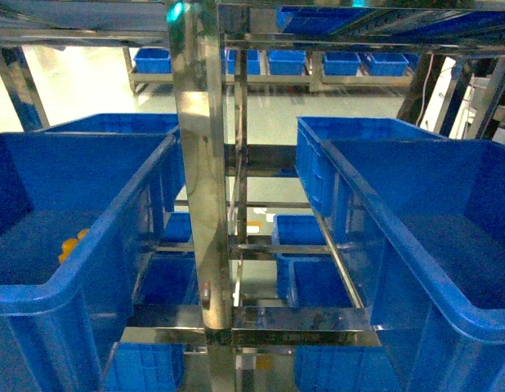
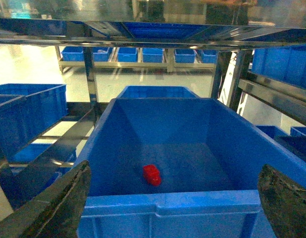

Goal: Sort and place red and yellow blocks in left bins

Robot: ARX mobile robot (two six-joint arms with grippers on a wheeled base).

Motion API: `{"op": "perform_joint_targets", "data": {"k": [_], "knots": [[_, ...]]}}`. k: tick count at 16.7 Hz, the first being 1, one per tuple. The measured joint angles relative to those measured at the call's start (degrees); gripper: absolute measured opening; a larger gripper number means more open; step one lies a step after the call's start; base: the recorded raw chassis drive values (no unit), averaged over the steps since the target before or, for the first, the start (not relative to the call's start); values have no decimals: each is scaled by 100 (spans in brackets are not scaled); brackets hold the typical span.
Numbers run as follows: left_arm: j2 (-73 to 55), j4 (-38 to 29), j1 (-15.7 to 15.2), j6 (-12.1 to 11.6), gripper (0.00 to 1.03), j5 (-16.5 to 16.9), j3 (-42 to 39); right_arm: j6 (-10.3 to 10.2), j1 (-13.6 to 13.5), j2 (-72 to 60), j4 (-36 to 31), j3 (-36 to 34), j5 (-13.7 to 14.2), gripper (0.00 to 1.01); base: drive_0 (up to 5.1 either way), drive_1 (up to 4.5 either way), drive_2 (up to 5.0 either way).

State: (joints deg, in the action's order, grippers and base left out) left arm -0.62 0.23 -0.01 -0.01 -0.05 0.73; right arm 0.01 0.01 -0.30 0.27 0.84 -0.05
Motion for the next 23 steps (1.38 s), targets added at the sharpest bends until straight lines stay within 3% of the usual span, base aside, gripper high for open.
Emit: {"op": "perform_joint_targets", "data": {"k": [23], "knots": [[0,0,0,0,98,0,0,2,0,0,-2,0,0,98,0,0,0]]}}
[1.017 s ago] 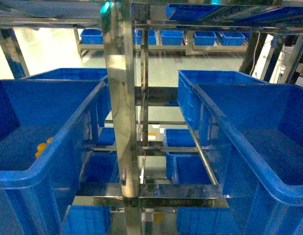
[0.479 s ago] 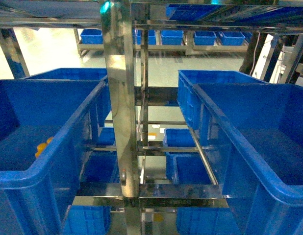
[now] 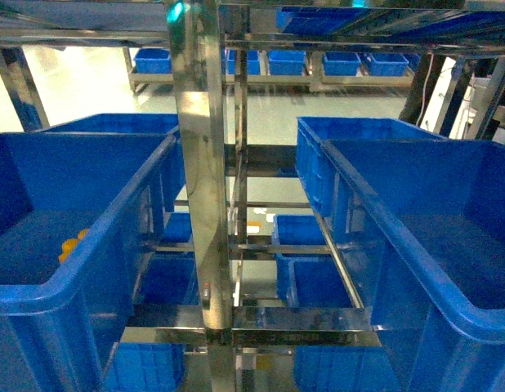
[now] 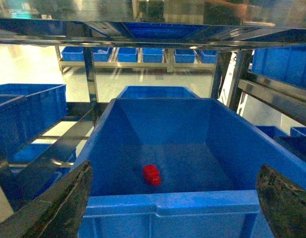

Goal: Sort and place red and yellow blocks in left bins

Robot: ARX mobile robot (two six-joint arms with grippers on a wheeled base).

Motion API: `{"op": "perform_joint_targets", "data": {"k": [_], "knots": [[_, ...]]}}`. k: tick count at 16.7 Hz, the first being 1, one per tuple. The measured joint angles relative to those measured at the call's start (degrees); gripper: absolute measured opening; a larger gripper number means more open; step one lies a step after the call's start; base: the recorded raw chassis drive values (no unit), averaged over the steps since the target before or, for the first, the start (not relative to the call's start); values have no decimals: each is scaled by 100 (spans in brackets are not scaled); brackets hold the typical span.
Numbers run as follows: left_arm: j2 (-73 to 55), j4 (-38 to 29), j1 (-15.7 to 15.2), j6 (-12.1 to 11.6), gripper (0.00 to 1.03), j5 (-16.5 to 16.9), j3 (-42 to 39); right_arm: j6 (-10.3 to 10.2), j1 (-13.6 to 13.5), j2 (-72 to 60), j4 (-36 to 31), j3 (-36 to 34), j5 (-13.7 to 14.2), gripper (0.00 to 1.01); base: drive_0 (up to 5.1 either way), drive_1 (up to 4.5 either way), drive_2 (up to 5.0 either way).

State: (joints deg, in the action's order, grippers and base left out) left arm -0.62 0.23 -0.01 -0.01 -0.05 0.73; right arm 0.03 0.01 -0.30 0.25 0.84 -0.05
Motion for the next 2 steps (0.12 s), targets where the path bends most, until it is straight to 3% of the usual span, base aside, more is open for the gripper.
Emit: {"op": "perform_joint_targets", "data": {"k": [2], "knots": [[0,0,0,0,98,0,0,-2,0,0,0,0,0,98,0,0,0]]}}
